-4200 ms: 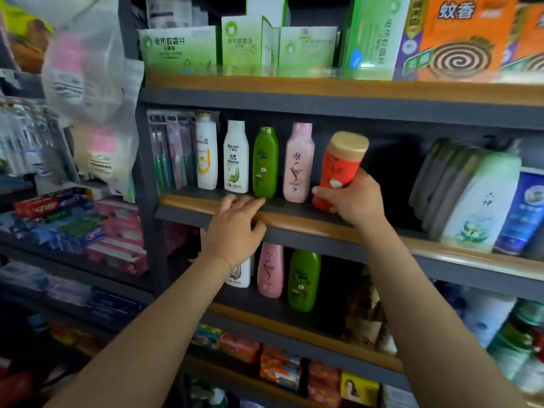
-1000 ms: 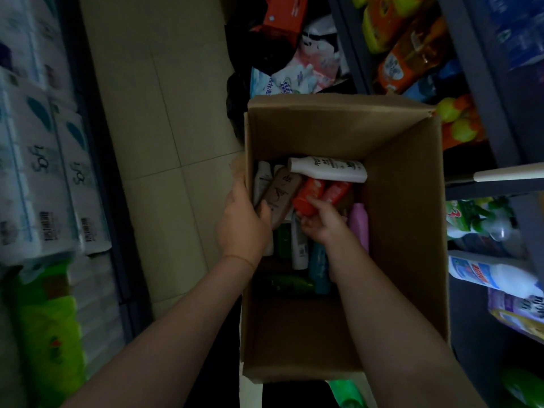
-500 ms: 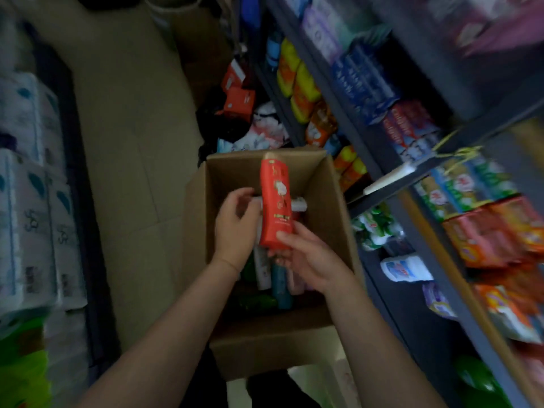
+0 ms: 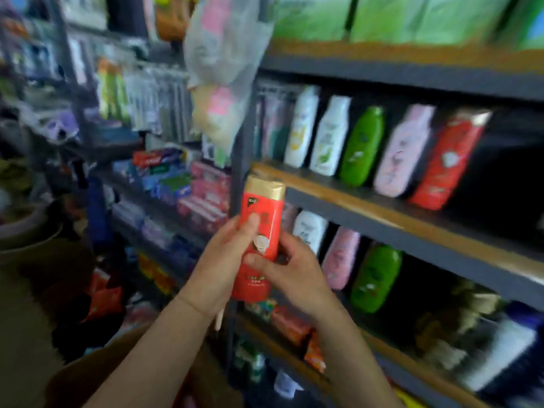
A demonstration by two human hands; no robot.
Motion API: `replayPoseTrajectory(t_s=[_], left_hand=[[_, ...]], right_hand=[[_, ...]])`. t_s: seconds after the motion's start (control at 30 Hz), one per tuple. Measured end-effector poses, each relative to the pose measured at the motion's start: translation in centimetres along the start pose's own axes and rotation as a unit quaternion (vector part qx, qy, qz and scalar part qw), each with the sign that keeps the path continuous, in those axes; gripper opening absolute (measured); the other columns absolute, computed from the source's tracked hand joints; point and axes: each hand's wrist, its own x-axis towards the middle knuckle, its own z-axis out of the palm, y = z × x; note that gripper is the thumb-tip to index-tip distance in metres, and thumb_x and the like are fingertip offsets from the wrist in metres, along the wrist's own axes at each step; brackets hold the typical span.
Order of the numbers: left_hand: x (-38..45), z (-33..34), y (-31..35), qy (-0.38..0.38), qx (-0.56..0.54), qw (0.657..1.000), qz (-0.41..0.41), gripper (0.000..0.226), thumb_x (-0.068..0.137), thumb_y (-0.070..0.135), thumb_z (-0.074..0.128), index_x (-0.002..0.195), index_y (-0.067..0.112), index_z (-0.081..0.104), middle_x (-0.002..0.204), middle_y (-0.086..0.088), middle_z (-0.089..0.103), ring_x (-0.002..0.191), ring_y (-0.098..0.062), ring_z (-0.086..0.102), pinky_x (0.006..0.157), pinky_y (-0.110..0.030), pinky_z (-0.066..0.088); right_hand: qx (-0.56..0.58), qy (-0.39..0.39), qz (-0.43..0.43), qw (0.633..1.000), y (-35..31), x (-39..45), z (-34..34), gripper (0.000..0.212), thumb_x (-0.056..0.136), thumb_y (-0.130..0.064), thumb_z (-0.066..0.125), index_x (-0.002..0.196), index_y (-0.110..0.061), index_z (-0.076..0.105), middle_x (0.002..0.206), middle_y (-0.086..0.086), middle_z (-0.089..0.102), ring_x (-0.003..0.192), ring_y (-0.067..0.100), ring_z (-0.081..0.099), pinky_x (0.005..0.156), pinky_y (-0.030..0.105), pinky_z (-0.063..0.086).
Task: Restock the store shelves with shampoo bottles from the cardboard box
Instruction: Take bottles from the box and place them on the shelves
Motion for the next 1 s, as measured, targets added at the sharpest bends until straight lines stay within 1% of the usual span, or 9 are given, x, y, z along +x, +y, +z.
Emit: replayPoseTrajectory(t_s=[0.1,0.2,0.27,0.33,0.4,0.47,0.63,0.8,1.0], left_hand=[[2.1,5.8,1.8,-0.043,0.009,0.999,0.025,0.052,0.091,0.056,0.042,0.108,0.019,0.074,0.109,-0.002,0.076,0.102,-0.01,0.07,0.085,-0.027,0.054],[4.0,10.3,1.9,-0.046,0.146,0.981,0.121,0.02,0.102,0.022,0.051,0.108,0.025,0.07,0.106,0.01,0.074,0.102,-0.005,0.066,0.081,-0.013,0.048],[5.6,12.7,0.6,-0.09,0.289,0.932,0.198,0.032,0.098,0.022,0.058,0.129,0.03,0.06,0.132,0.008,0.06,0.124,-0.008,0.052,0.101,-0.021,0.04],[7.1,14.4,-0.7,-0.124,0.426,0.857,0.263,0.049,0.094,0.035,0.055,0.142,0.028,0.048,0.146,0.005,0.048,0.136,-0.013,0.04,0.113,-0.032,0.028],[8.0,15.2,-1.6,-0.15,0.524,0.793,0.271,0.053,0.094,0.042,0.049,0.143,0.023,0.048,0.146,0.001,0.048,0.138,-0.019,0.038,0.118,-0.04,0.023],[8.4,15.2,-2.2,-0.165,0.559,0.765,0.274,0.048,0.097,0.041,0.05,0.14,0.022,0.051,0.142,0.0,0.051,0.136,-0.021,0.041,0.117,-0.046,0.025],[8.5,15.4,-2.7,-0.139,0.54,0.776,0.293,0.041,0.097,0.035,0.057,0.134,0.019,0.056,0.132,-0.001,0.056,0.126,-0.022,0.045,0.111,-0.039,0.03],[8.7,15.3,-2.7,-0.145,0.535,0.778,0.297,0.04,0.096,0.033,0.059,0.132,0.017,0.057,0.129,-0.001,0.057,0.124,-0.021,0.046,0.11,-0.037,0.027],[8.8,15.1,-2.7,-0.153,0.522,0.786,0.293,0.039,0.097,0.033,0.057,0.134,0.019,0.056,0.129,0.001,0.055,0.127,-0.019,0.044,0.115,-0.037,0.021]], right_hand=[[-0.096,0.099,-0.076,0.987,-3.7,-1.0,-6.3,0.032,0.075,-0.019,0.084,0.101,-0.028,0.069,0.089,-0.011,0.072,0.074,-0.004,0.062,0.071,0.017,0.048],[-0.133,0.21,-0.122,0.961,-6.5,-2.1,-12.1,0.024,0.073,-0.014,0.085,0.088,-0.025,0.069,0.081,-0.012,0.072,0.073,-0.003,0.065,0.071,0.017,0.048],[-0.165,0.264,-0.124,0.942,-7.8,-2.5,-15.4,0.017,0.074,-0.018,0.085,0.086,-0.018,0.073,0.081,-0.012,0.073,0.077,-0.001,0.067,0.073,0.019,0.05],[-0.208,0.306,-0.11,0.922,-8.4,-2.6,-18.3,0.017,0.073,-0.023,0.085,0.083,-0.024,0.072,0.083,-0.01,0.073,0.08,0.005,0.068,0.075,0.022,0.052],[-0.247,0.327,-0.091,0.908,-8.6,-2.3,-20.7,0.023,0.072,-0.021,0.085,0.079,-0.029,0.064,0.084,-0.009,0.07,0.078,0.007,0.066,0.073,0.023,0.05],[-0.28,0.323,-0.07,0.902,-8.5,-1.6,-22.8,0.028,0.074,-0.017,0.084,0.084,-0.026,0.06,0.084,-0.011,0.066,0.076,0.005,0.061,0.072,0.022,0.046],[-0.312,0.309,0.019,0.898,-6.9,2.1,-26.5,0.055,0.07,-0.022,0.085,0.116,-0.019,0.055,0.106,0.001,0.068,0.093,0.023,0.067,0.084,0.043,0.056],[-0.321,0.279,0.081,0.901,-6.4,4.8,-27.2,0.048,0.074,-0.028,0.083,0.111,-0.02,0.052,0.108,0.005,0.067,0.088,0.024,0.064,0.071,0.035,0.05],[-0.337,0.263,0.111,0.897,-6.9,5.9,-27.3,0.056,0.078,-0.024,0.08,0.127,-0.014,0.055,0.121,0.007,0.065,0.105,0.027,0.065,0.09,0.044,0.055]])
